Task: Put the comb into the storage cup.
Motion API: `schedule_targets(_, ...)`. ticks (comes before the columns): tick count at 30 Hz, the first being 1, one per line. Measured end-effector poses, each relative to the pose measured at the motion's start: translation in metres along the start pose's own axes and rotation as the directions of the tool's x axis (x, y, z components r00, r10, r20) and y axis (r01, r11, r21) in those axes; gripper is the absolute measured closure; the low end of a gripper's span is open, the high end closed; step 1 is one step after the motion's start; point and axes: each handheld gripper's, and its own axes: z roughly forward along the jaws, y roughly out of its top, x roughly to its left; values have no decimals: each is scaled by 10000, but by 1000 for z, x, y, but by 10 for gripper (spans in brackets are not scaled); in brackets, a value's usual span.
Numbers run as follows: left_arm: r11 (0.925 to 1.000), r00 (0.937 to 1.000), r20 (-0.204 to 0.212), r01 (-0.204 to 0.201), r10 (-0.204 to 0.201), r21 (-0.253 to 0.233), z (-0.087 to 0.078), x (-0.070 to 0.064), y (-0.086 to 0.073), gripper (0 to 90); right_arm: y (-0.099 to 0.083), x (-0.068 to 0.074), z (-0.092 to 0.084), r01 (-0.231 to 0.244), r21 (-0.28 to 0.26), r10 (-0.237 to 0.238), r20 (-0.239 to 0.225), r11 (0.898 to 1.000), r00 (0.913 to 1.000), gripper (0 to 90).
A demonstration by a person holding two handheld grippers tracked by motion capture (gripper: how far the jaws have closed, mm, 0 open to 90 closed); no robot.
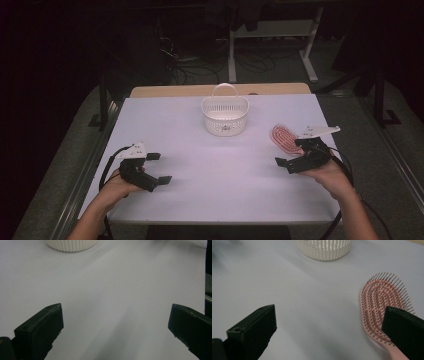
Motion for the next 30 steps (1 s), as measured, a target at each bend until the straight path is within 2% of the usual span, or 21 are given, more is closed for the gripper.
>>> schedule_targets(9,10000,10000,17,17,-17,-1,0,0,0,0,1,-13,-2,-219,44,219,171,9997,9996,0)
schedule_targets(30,10000,10000,54,15,-15,3,0,0,0,0,17,-32,-8,-332,151,323,571,9993,9978,0)
